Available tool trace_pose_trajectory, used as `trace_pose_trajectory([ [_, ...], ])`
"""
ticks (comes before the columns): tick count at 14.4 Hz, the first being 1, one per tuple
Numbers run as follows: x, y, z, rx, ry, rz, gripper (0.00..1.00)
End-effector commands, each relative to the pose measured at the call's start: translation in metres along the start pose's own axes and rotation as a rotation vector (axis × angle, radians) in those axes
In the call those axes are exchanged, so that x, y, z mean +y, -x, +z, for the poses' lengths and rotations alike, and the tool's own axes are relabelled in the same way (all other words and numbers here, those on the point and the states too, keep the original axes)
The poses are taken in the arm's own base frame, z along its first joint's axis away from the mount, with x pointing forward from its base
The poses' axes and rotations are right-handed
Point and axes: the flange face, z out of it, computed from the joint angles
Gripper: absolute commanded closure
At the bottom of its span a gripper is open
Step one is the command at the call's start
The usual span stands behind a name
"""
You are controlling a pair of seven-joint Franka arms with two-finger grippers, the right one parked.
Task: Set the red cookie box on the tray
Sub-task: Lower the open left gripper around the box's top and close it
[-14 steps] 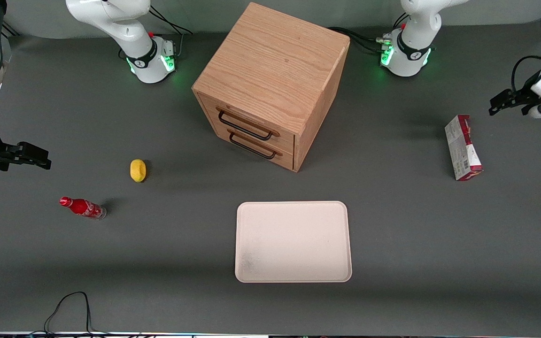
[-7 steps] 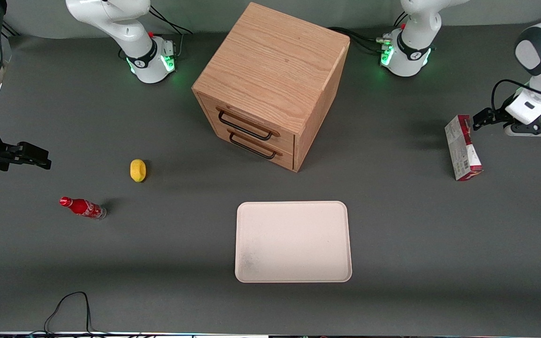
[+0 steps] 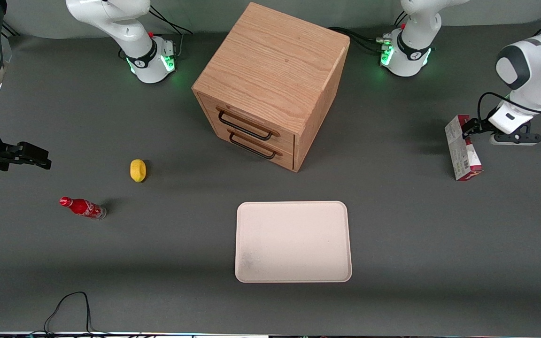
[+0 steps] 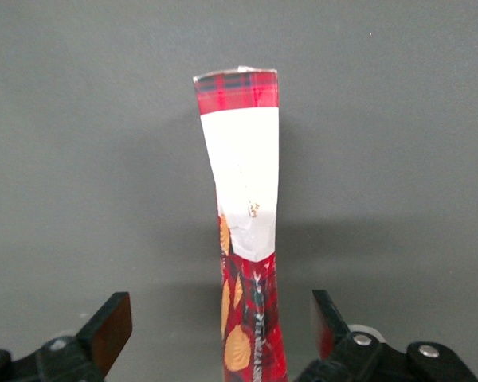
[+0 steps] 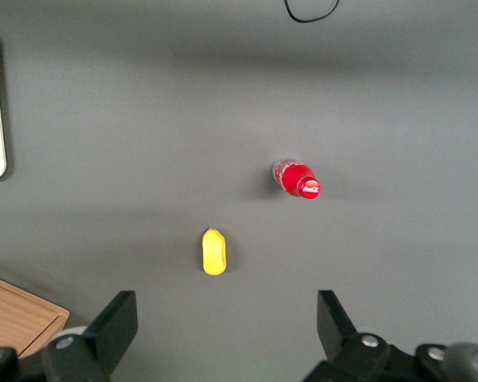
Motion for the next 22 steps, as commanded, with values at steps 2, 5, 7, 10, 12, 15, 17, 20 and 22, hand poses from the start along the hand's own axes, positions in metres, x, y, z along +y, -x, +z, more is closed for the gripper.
trace_pose_trajectory([
  [2,0.001,-0.001,0.011,0.025,0.028,-0.049,0.00],
  [5,0.001,-0.001,0.024,0.029,0.026,-0.058,0.00],
  [7,0.001,0.000,0.028,0.025,0.026,-0.056,0.00],
  [10,0.005,-0.001,0.031,0.011,0.031,-0.050,0.20],
  [12,0.006,-0.001,0.031,0.007,0.033,-0.050,0.60],
  [15,0.007,-0.001,0.031,0.003,0.035,-0.057,1.00],
  [17,0.007,-0.001,0.028,0.000,0.037,-0.062,1.00],
  [20,0.009,-0.005,0.014,0.003,0.041,-0.057,1.00],
  [22,0.008,-0.010,-0.014,-0.010,0.056,-0.052,1.00],
])
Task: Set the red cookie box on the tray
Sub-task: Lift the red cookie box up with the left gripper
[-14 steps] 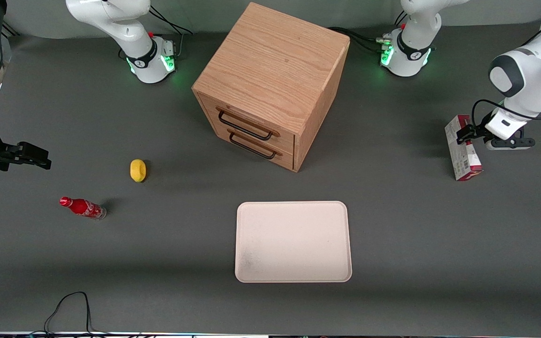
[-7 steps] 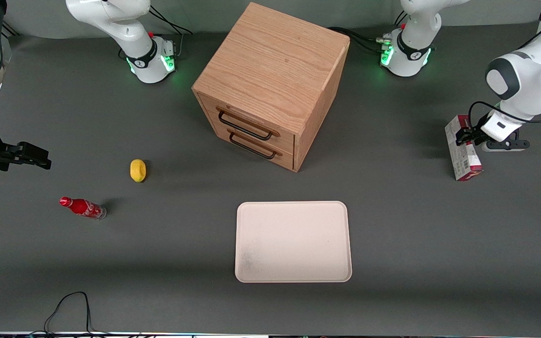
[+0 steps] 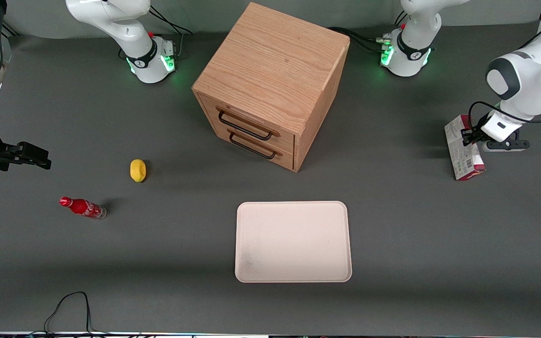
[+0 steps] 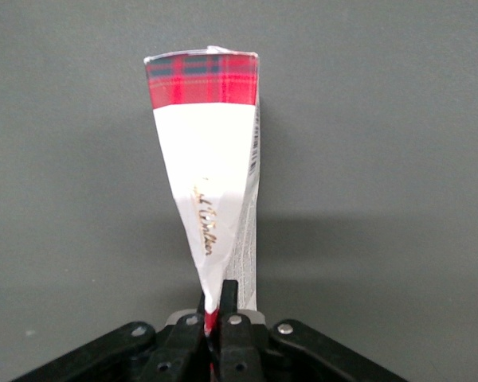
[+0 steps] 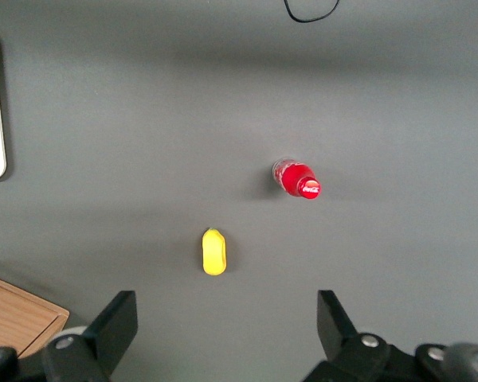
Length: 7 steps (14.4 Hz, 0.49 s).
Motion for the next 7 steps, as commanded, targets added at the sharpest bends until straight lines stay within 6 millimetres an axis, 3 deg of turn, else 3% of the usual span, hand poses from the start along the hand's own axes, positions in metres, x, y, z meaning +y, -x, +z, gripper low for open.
trace_pose_trajectory([
  [1,0.006,-0.009,-0.059,0.009,0.025,-0.007,1.00],
  [3,0.004,-0.013,-0.107,-0.005,0.043,-0.011,1.00],
  [7,-0.004,-0.029,-0.220,-0.067,-0.002,-0.016,1.00],
])
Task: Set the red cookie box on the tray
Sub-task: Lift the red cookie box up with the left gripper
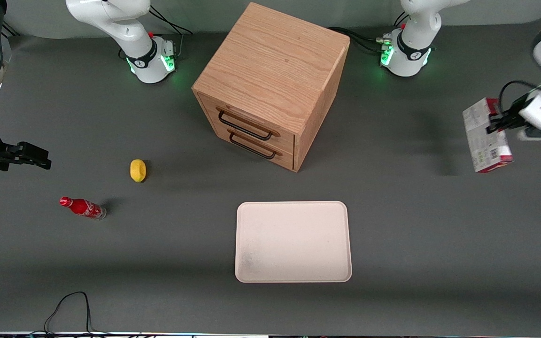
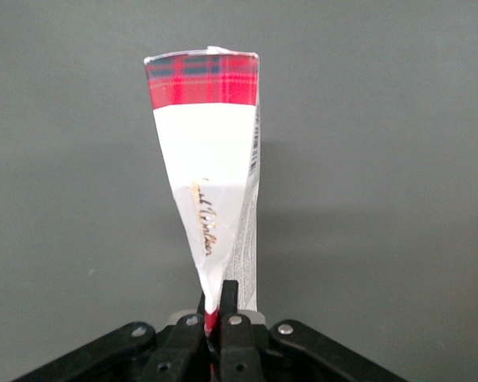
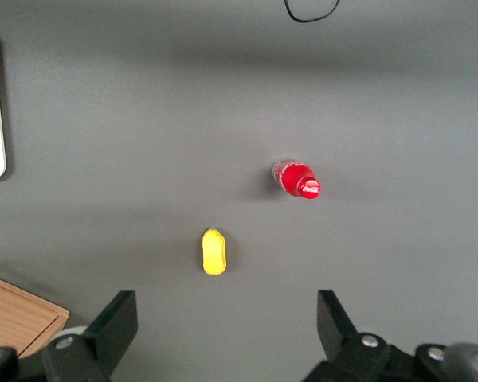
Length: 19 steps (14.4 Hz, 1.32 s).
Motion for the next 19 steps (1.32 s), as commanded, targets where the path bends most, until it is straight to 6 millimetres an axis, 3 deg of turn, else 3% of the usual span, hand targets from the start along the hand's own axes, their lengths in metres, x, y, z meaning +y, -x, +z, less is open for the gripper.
trace_pose_trajectory([
  [1,-0.001,-0.004,-0.084,-0.039,-0.075,-0.037,1.00],
  [4,0.004,0.000,-0.150,-0.034,-0.101,-0.039,1.00],
  [5,0.006,0.001,-0.163,-0.035,-0.121,-0.034,1.00],
  [9,0.011,0.002,-0.187,-0.007,-0.138,-0.017,1.00],
  [11,0.026,-0.013,-0.204,0.024,-0.152,-0.001,1.00],
  [14,0.079,-0.065,-0.215,0.031,-0.156,0.044,1.00],
  [16,0.128,-0.098,-0.224,0.031,-0.147,0.047,1.00],
  [19,0.195,-0.140,-0.218,-0.001,-0.104,-0.031,1.00],
])
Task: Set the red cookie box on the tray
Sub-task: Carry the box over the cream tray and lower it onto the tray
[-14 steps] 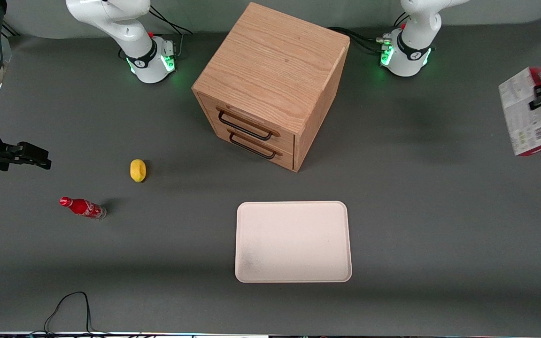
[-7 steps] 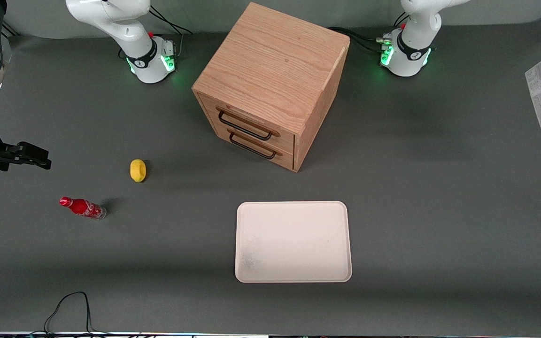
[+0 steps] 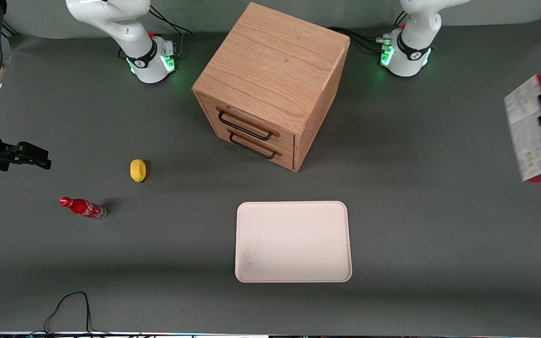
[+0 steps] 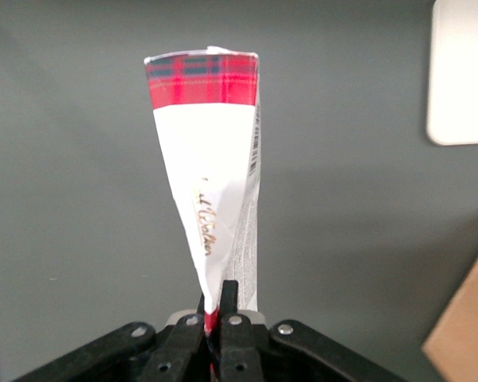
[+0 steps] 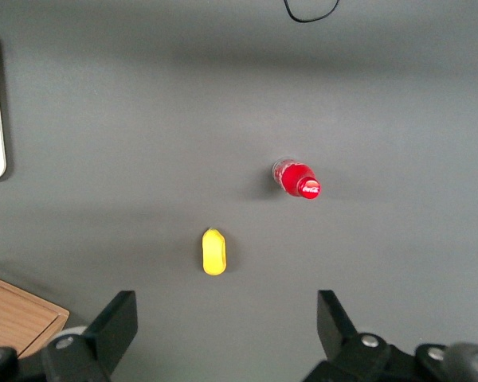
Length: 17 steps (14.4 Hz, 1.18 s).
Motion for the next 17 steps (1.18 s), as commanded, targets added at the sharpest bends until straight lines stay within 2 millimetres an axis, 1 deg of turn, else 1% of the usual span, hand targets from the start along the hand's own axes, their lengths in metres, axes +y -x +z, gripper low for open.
trace_pose_trajectory([
  [1,0.054,-0.047,-0.003,-0.041,0.048,-0.085,1.00],
  [2,0.080,-0.056,-0.003,-0.034,0.059,-0.090,1.00],
  [3,0.101,-0.066,-0.001,-0.027,0.071,-0.083,1.00],
  [4,0.126,-0.075,0.004,-0.025,0.077,-0.067,1.00],
  [6,0.172,-0.087,0.015,-0.007,0.069,0.000,1.00],
  [8,0.215,-0.098,0.032,0.027,0.092,0.046,1.00],
  [10,0.260,-0.102,0.056,0.027,0.101,-0.017,1.00],
  [12,0.297,-0.105,0.077,0.066,0.081,-0.049,1.00],
  [13,0.314,-0.104,0.085,0.079,0.067,-0.091,1.00],
  [15,0.322,-0.110,0.100,0.092,0.053,-0.110,1.00],
  [16,0.324,-0.114,0.112,0.081,0.049,-0.106,1.00],
  [17,0.328,-0.120,0.128,0.074,0.050,-0.103,1.00],
])
